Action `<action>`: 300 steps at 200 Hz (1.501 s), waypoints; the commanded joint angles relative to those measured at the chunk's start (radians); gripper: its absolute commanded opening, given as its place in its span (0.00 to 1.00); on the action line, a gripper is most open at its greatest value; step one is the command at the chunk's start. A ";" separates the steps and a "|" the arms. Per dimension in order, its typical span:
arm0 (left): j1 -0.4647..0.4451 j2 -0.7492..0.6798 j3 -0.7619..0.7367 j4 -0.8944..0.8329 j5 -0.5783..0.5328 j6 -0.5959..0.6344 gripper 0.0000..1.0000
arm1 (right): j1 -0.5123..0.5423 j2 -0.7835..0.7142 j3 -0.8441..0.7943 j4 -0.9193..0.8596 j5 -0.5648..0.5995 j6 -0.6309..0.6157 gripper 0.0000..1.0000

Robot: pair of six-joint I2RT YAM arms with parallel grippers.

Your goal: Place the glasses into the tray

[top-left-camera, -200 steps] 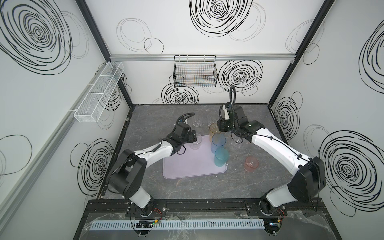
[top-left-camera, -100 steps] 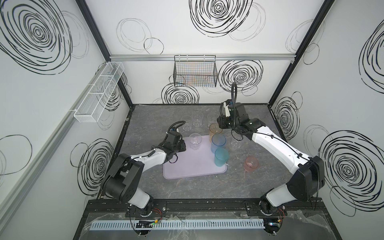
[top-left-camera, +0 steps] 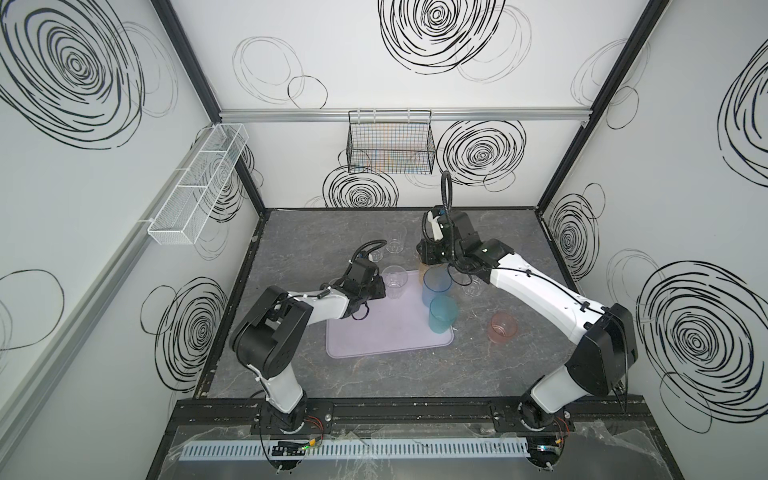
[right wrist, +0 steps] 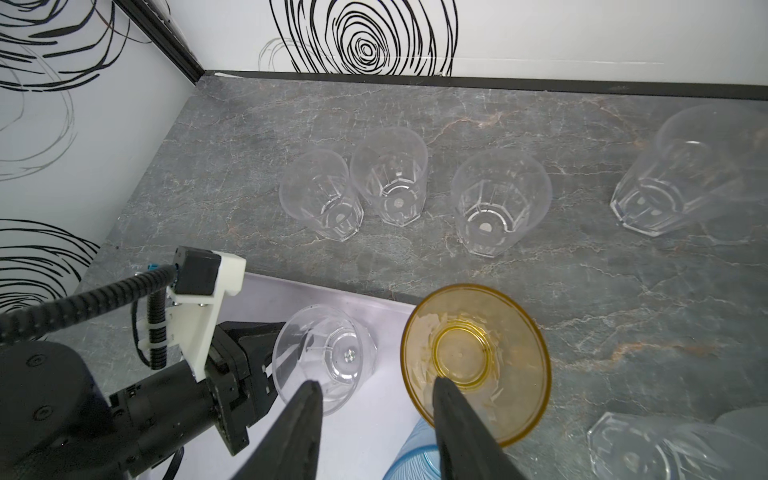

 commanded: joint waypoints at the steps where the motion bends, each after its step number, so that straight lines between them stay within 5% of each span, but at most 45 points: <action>1: -0.037 0.025 0.064 0.046 0.006 -0.020 0.28 | -0.009 -0.010 0.017 0.012 0.016 0.005 0.48; 58: -0.068 0.061 0.119 0.028 -0.028 -0.016 0.29 | -0.019 -0.019 0.002 0.011 0.015 -0.002 0.48; 117: -0.020 -0.191 -0.025 -0.007 -0.053 0.006 0.34 | -0.022 -0.007 0.006 -0.019 0.005 -0.013 0.48; 147: -0.107 -0.293 -0.138 0.012 -0.011 -0.050 0.41 | -0.021 -0.022 -0.030 0.004 0.018 -0.007 0.48; 189: -0.242 -0.258 -0.266 0.322 0.037 -0.254 0.63 | -0.023 -0.040 -0.027 0.012 0.037 0.000 0.48; 231: -0.249 -0.139 -0.214 0.405 0.015 -0.260 0.40 | -0.027 -0.045 -0.009 -0.006 0.049 -0.006 0.48; 300: -0.180 0.004 -0.140 0.452 0.037 -0.274 0.35 | -0.038 -0.064 -0.030 0.001 0.047 -0.007 0.48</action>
